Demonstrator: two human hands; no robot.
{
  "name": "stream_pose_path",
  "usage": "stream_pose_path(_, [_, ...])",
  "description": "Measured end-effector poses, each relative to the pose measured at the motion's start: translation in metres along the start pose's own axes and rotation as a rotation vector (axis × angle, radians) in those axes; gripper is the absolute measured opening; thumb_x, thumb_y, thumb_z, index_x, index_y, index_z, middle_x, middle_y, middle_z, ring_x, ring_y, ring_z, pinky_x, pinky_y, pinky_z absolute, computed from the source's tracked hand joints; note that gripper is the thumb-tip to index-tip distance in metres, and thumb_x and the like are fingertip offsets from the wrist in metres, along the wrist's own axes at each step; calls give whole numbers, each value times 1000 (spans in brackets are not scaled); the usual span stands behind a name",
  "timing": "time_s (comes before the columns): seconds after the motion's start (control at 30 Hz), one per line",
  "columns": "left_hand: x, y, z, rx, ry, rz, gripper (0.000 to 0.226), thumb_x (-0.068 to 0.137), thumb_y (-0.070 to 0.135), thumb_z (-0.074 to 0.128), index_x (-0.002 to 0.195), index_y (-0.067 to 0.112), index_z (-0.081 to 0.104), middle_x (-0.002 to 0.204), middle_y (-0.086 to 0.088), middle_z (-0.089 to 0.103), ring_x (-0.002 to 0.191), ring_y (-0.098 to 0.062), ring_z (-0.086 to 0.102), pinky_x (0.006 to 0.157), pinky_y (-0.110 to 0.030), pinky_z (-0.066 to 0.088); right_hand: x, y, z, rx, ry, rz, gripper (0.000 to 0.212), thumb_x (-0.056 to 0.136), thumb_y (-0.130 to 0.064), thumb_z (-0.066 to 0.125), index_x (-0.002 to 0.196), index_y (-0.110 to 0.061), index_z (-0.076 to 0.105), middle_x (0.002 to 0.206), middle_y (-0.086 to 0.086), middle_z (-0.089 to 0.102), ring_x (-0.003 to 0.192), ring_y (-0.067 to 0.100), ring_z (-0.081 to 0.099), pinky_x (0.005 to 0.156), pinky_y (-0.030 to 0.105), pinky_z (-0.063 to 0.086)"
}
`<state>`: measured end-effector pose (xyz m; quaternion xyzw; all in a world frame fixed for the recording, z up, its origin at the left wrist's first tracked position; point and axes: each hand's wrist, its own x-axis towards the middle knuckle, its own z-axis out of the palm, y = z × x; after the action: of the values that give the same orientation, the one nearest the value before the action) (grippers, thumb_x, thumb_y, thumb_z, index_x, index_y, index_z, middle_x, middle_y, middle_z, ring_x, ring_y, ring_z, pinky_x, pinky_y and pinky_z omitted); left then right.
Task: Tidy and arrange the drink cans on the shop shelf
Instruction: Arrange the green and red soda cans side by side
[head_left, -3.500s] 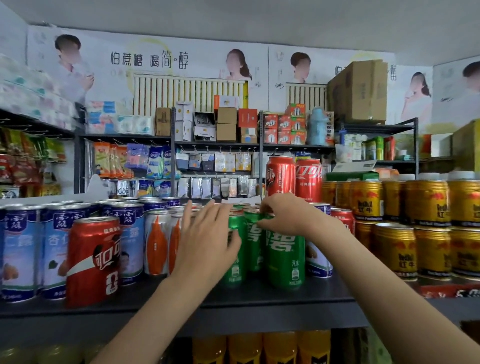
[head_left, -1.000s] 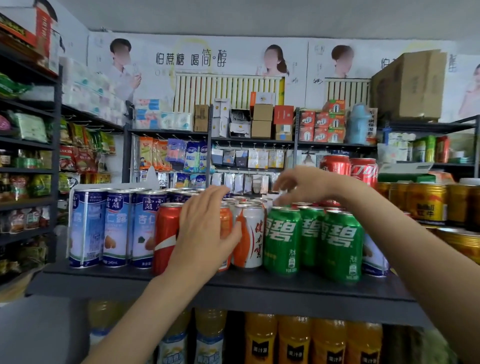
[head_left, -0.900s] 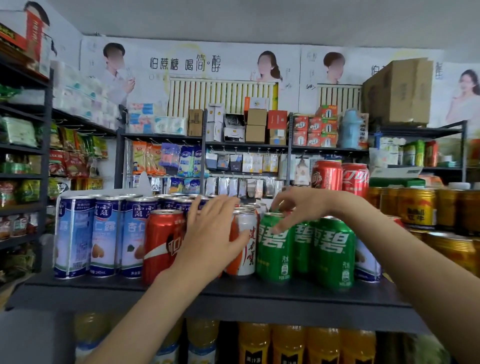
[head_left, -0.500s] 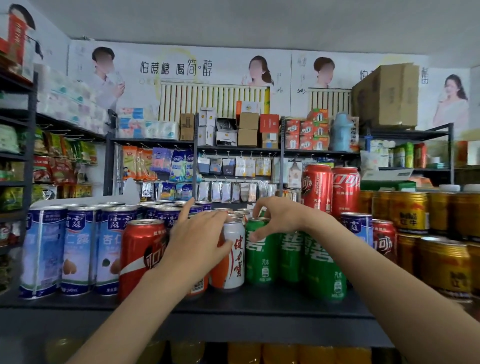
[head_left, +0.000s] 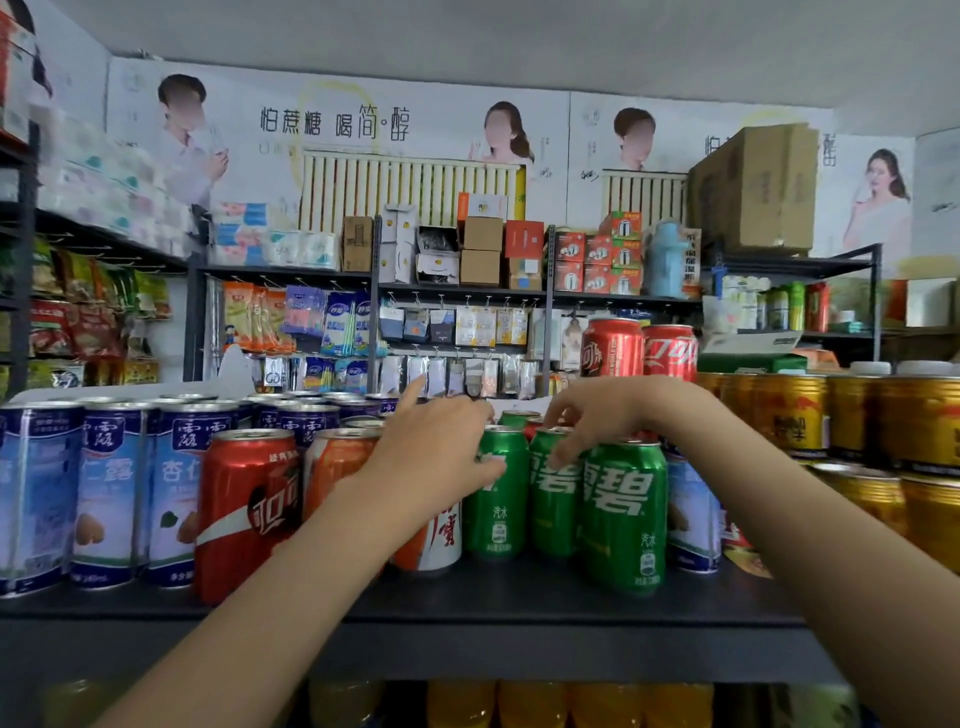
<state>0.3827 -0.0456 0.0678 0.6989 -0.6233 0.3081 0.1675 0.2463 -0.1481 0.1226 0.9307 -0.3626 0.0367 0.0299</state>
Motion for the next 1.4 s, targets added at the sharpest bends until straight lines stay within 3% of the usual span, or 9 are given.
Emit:
stream_pose_path(0.2, [33, 5, 5, 109, -207, 36, 57, 78, 51, 64, 124, 20, 49, 118, 2, 60, 113, -20, 52, 110, -39, 19, 5, 3, 5, 3, 35, 47, 62, 77, -34, 71, 130, -13, 46, 130, 5, 49, 114, 23, 49, 83, 28, 39])
stream_pose_path(0.33, [39, -3, 8, 32, -174, -10, 49, 74, 48, 69, 111, 21, 52, 113, 2, 60, 108, -21, 51, 101, -36, 30, 10, 6, -11, 10, 28, 2, 46, 83, -43, 62, 117, -12, 60, 125, 4, 57, 112, 22, 55, 96, 33, 43])
stream_pose_path(0.47, [33, -6, 12, 1, -155, -8, 47, 77, 45, 67, 114, 22, 50, 118, 4, 58, 112, -19, 47, 104, -34, 26, 37, 0, -13, -29, 224, -42, 26, 89, -15, 59, 113, -6, 62, 120, 9, 62, 107, 22, 59, 95, 29, 48])
stream_pose_path(0.6, [33, -10, 16, 0, -135, -12, 47, 76, 47, 67, 113, 23, 50, 116, 4, 60, 114, -20, 48, 111, -37, 20, 64, -5, 4, -269, 37, -52, 38, 92, -2, 45, 125, -14, 57, 132, 7, 54, 109, 22, 57, 92, 28, 48])
stream_pose_path(0.77, [33, -11, 19, -31, -129, -13, 45, 77, 46, 67, 111, 23, 50, 115, 3, 62, 115, -20, 50, 115, -39, 13, 66, -13, 0, -334, -11, 3, 33, 93, -2, 44, 125, -3, 54, 102, 7, 56, 80, 18, 52, 58, 21, 44])
stream_pose_path(0.93, [34, -7, 15, 8, -153, 9, 46, 79, 43, 66, 116, 20, 49, 119, 2, 59, 118, -19, 47, 114, -36, 12, 63, -21, 3, -418, 1, 28, 24, 92, 3, 40, 112, -2, 52, 69, 1, 36, 57, 13, 39, 71, 28, 43])
stream_pose_path(1.1, [41, -6, 15, -41, -223, 30, 48, 81, 36, 66, 121, 17, 47, 125, -2, 56, 125, -22, 39, 107, -34, 24, 39, -13, -10, -277, 119, -41, 37, 90, 3, 38, 122, -1, 55, 127, 12, 55, 114, 25, 55, 99, 35, 45])
stream_pose_path(1.2, [53, -9, 13, -118, -302, 23, 45, 78, 29, 71, 115, 16, 48, 123, -3, 56, 113, -21, 48, 90, -31, 39, 16, -3, -16, -241, 92, -67, 39, 91, -1, 39, 126, -5, 55, 131, 10, 54, 119, 25, 52, 104, 39, 41])
stream_pose_path(1.4, [76, 0, 24, -74, -365, 45, 47, 77, 21, 72, 115, 13, 46, 120, -7, 55, 106, -22, 51, 79, -29, 40, -5, 6, -5, -149, 49, -109, 43, 88, -23, 62, 128, -11, 54, 126, 3, 58, 114, 20, 53, 93, 25, 39])
